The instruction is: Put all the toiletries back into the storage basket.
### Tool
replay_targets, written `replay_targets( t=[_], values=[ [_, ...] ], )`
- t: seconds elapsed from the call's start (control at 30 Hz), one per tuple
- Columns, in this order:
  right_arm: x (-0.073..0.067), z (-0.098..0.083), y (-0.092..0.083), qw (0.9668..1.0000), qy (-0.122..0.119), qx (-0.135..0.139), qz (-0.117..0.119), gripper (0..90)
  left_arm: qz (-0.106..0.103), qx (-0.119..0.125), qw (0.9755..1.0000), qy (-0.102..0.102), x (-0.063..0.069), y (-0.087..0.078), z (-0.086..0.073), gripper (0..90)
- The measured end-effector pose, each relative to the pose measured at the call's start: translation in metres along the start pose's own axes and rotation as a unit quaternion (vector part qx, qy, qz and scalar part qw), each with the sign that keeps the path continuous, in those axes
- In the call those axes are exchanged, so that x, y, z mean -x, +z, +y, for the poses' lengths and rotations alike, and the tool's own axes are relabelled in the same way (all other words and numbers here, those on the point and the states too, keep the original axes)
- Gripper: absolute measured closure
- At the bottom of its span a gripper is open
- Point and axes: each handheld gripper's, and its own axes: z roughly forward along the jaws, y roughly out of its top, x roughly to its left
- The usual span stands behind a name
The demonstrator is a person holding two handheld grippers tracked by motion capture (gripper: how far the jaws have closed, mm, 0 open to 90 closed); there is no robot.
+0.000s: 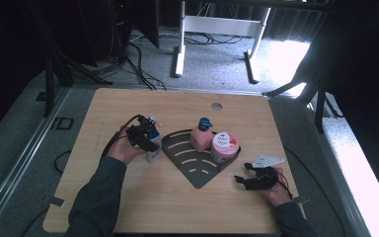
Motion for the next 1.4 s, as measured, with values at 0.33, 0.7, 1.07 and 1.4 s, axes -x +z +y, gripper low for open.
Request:
replay_targets(
  t=[0.33, 0.7, 1.07, 1.4],
  values=[
    [0.0, 0.0, 0.0, 1.0, 0.001, 0.0, 0.0, 29.4, 0.01, 0.002, 0.9999, -0.007, 0.0, -0.004, -0.001, 55.4],
    [0.0, 0.0, 0.0, 1.0, 0.0, 0.0, -0.001, 29.4, 0.015, 0.017, 0.9996, -0.015, -0.002, -0.018, 0.0, 55.4],
    [0.0, 0.0, 0.0, 1.0, 0.0, 0.0, 0.0, 29.4, 0.016, 0.038, 0.9989, -0.022, -0.001, -0.031, 0.004, 55.4],
    [0.0, 0.0, 0.0, 1.0, -0.001, 0.0, 0.0, 29.4, 0.014, 0.052, 0.9984, -0.019, 0.003, -0.04, 0.013, 55.3]
  ],
)
